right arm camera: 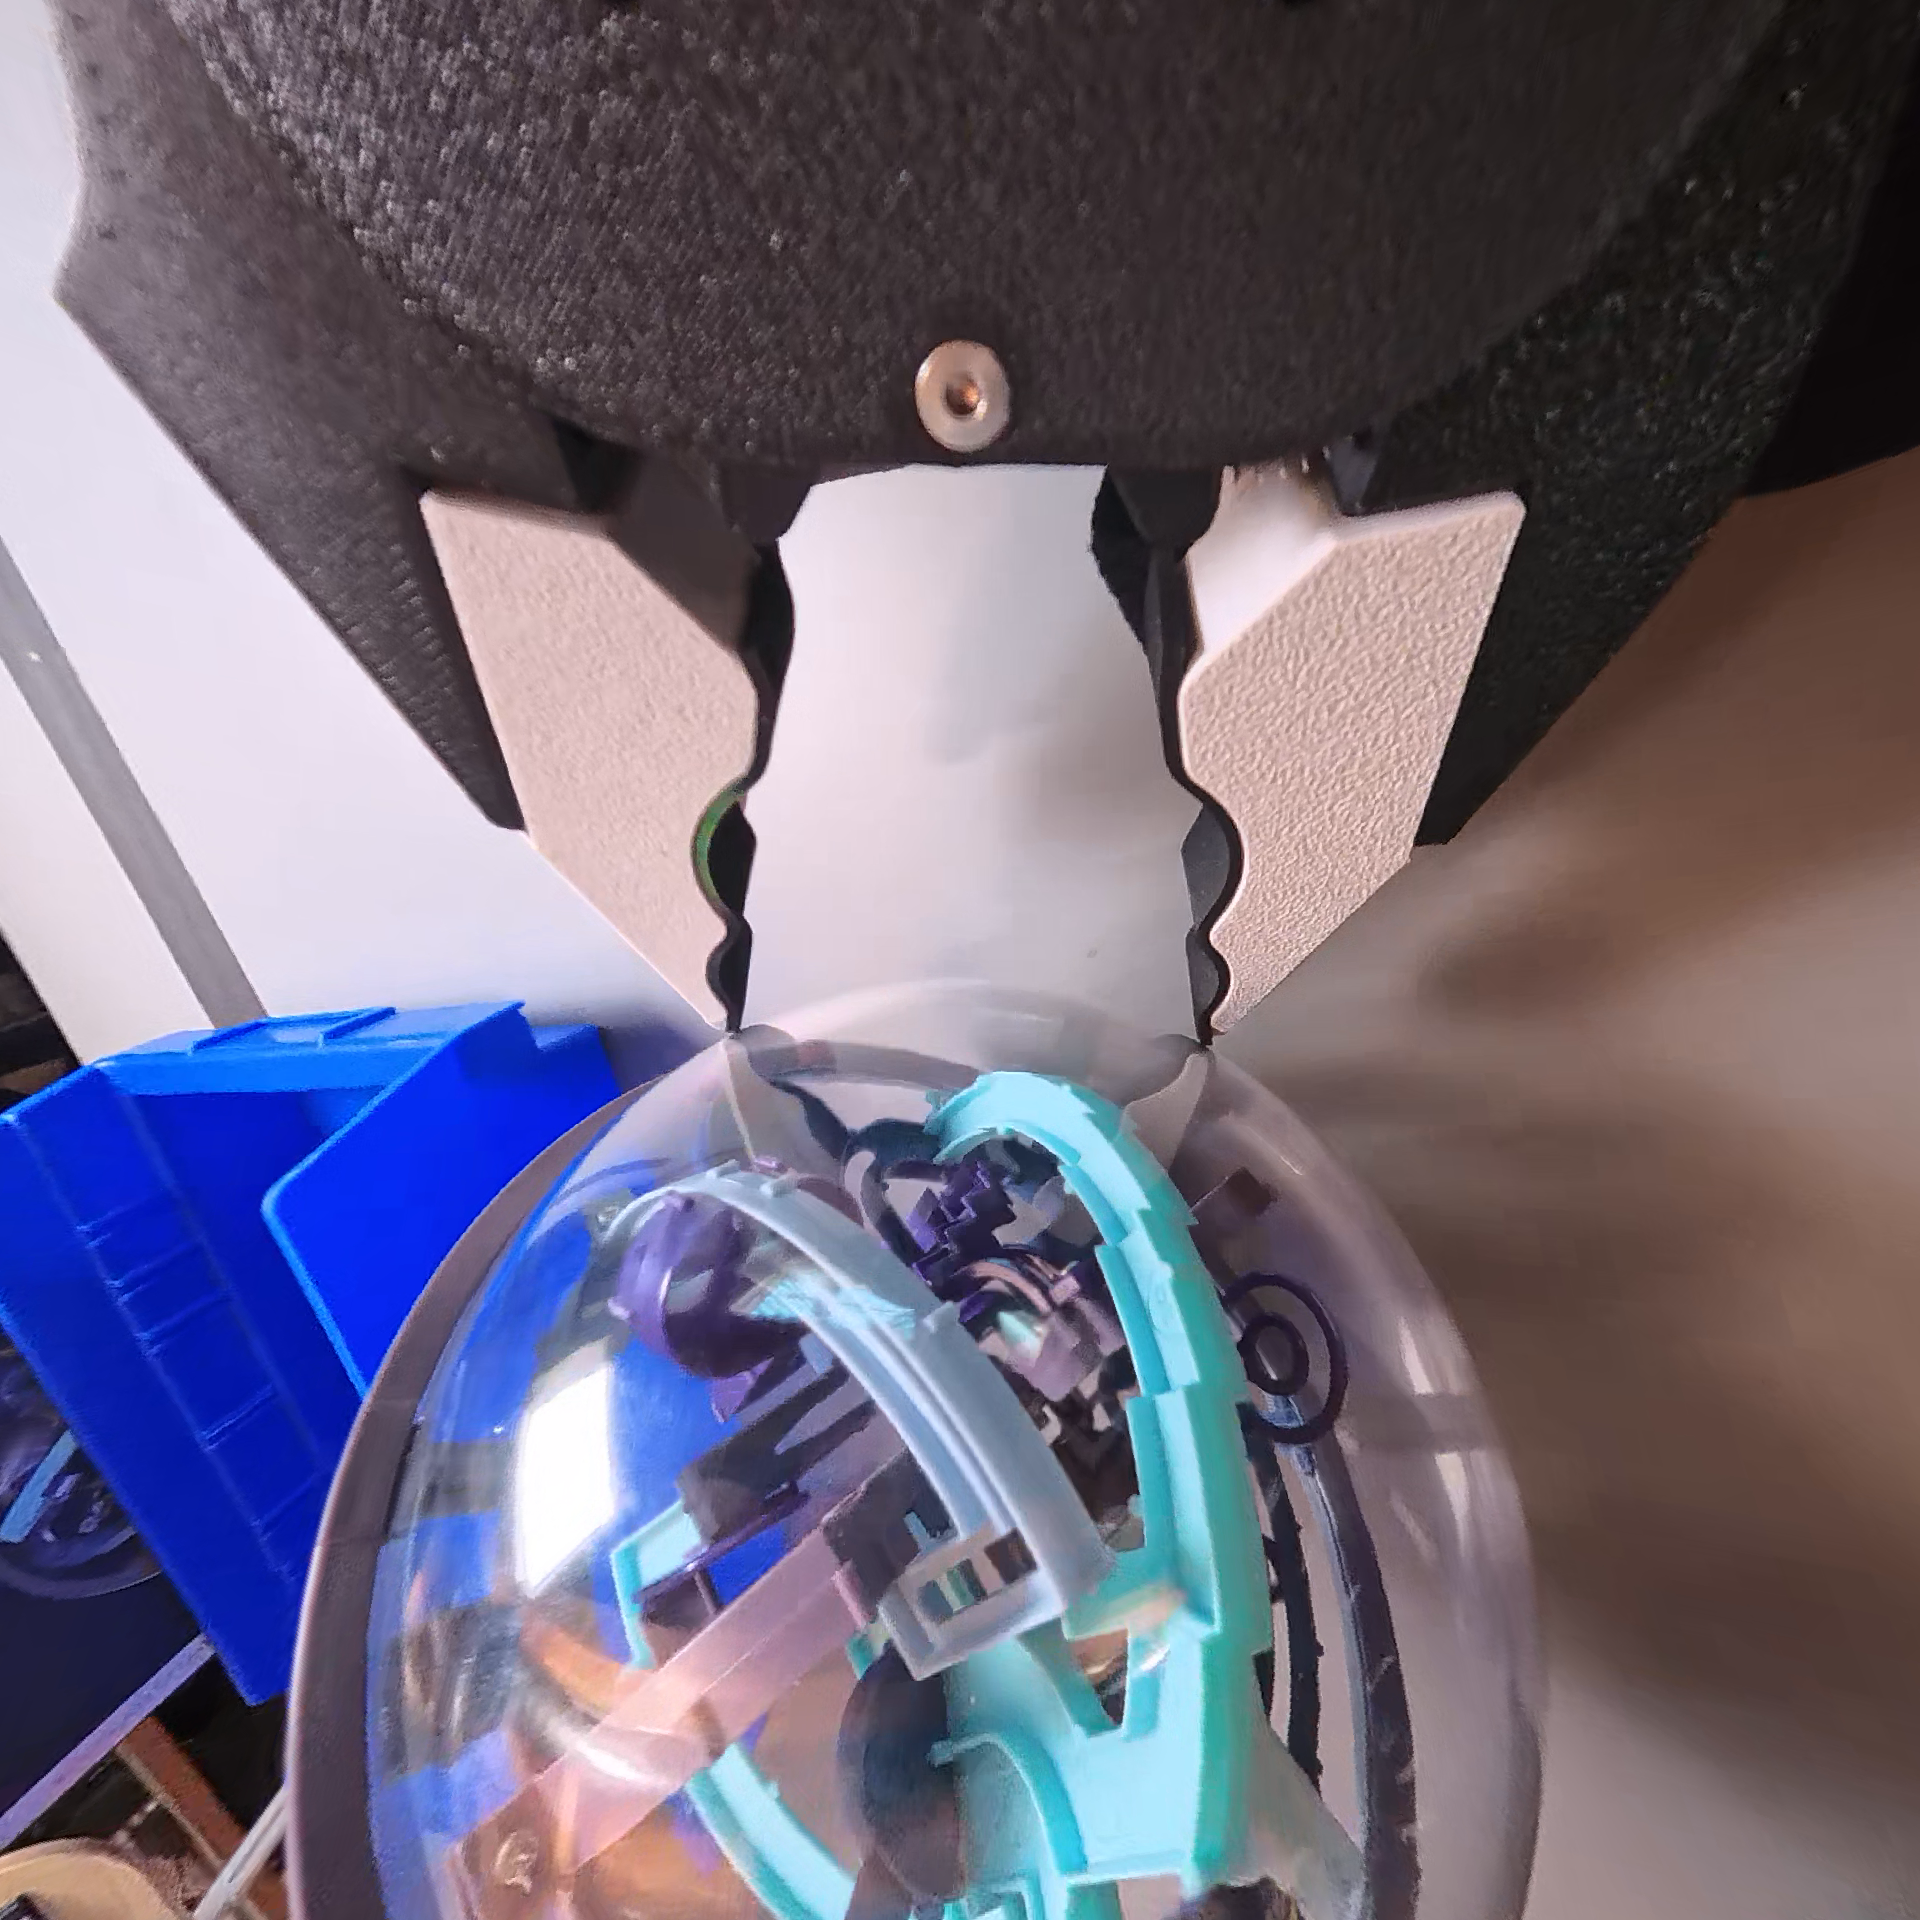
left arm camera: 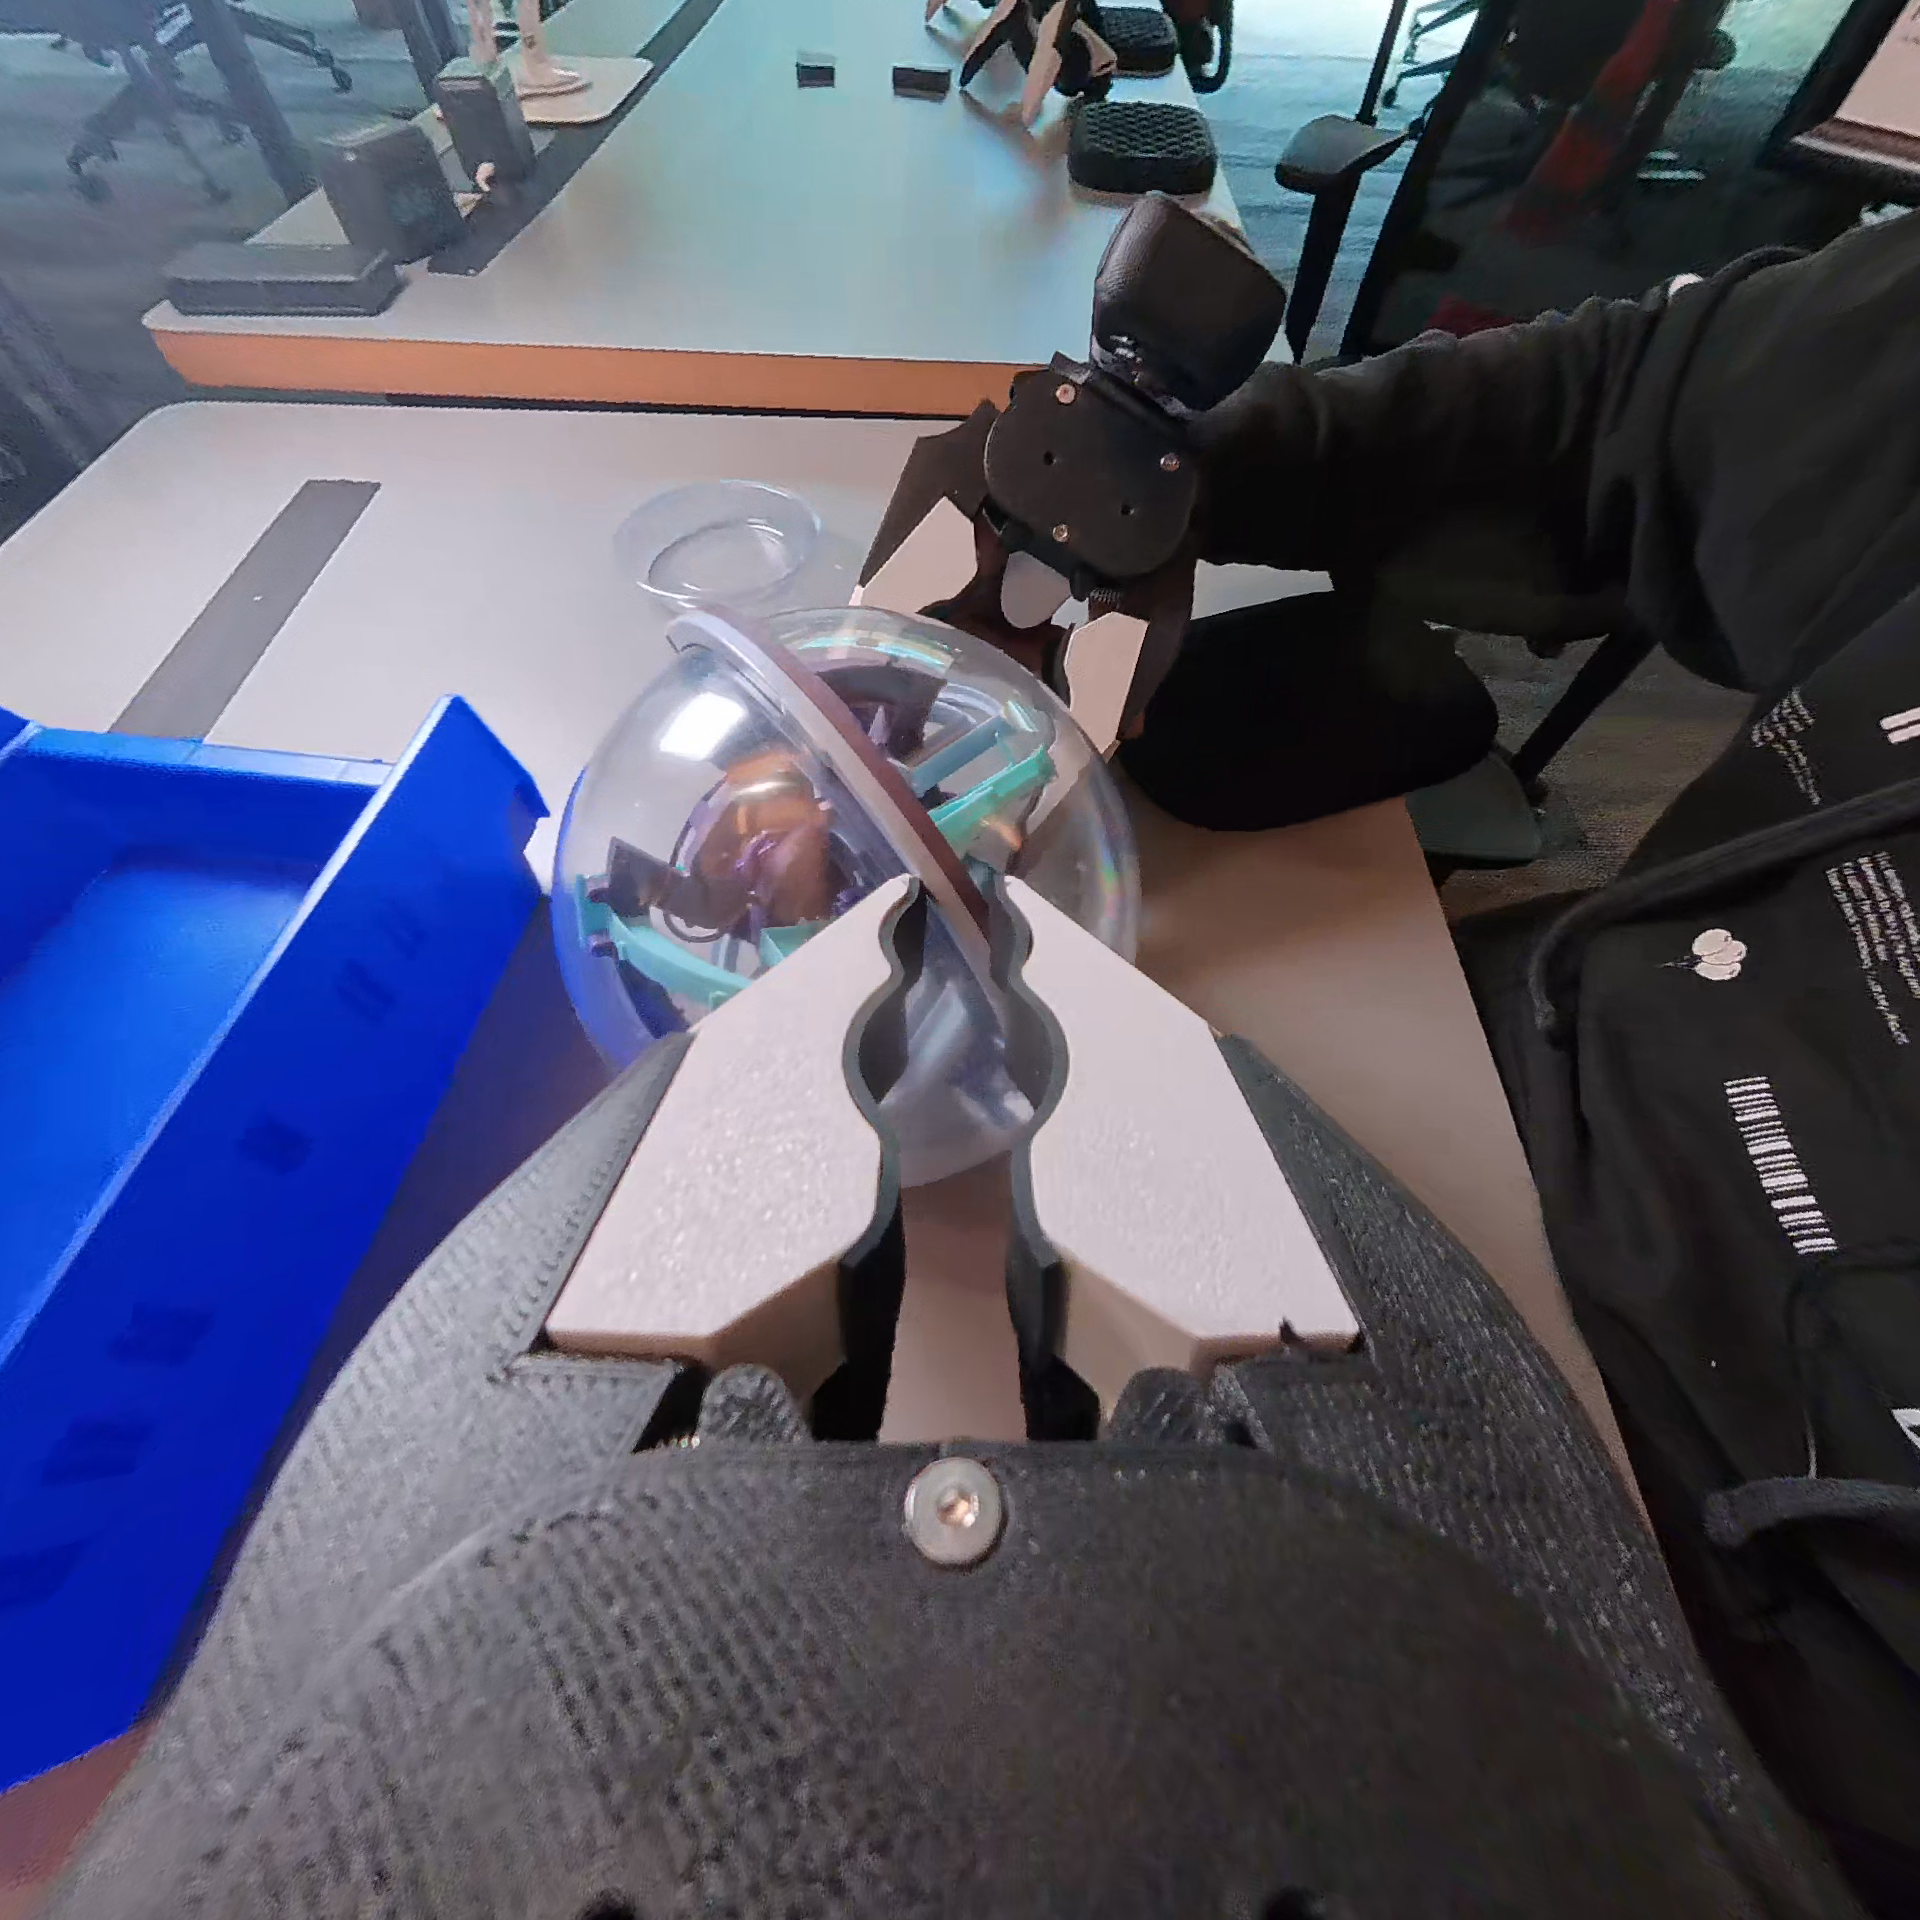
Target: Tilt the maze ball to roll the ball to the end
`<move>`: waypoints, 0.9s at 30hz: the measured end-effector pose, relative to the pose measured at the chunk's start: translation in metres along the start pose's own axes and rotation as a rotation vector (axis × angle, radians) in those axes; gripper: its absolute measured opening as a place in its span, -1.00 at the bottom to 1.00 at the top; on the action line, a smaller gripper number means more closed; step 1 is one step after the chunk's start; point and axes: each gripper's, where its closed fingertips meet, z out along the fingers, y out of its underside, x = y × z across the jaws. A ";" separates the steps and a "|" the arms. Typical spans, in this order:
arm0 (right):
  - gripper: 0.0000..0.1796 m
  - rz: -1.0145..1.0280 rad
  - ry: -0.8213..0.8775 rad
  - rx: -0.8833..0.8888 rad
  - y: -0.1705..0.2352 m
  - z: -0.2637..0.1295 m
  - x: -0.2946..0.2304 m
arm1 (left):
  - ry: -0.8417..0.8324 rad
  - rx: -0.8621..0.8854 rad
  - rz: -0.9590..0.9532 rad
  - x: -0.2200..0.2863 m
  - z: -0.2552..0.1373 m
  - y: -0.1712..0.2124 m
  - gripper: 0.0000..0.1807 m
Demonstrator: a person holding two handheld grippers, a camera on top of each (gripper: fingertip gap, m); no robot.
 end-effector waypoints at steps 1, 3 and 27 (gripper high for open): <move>-0.07 -0.015 0.015 -0.002 0.001 0.000 -0.001 | 0.006 0.007 0.005 0.004 0.001 0.000 -0.88; -0.08 -0.049 0.047 -0.006 0.002 -0.001 -0.003 | 0.022 0.020 0.015 0.013 0.003 0.000 -0.88; -0.16 -0.148 0.177 -0.057 -0.015 -0.011 -0.016 | -0.053 0.052 -0.048 0.033 -0.016 0.058 -0.92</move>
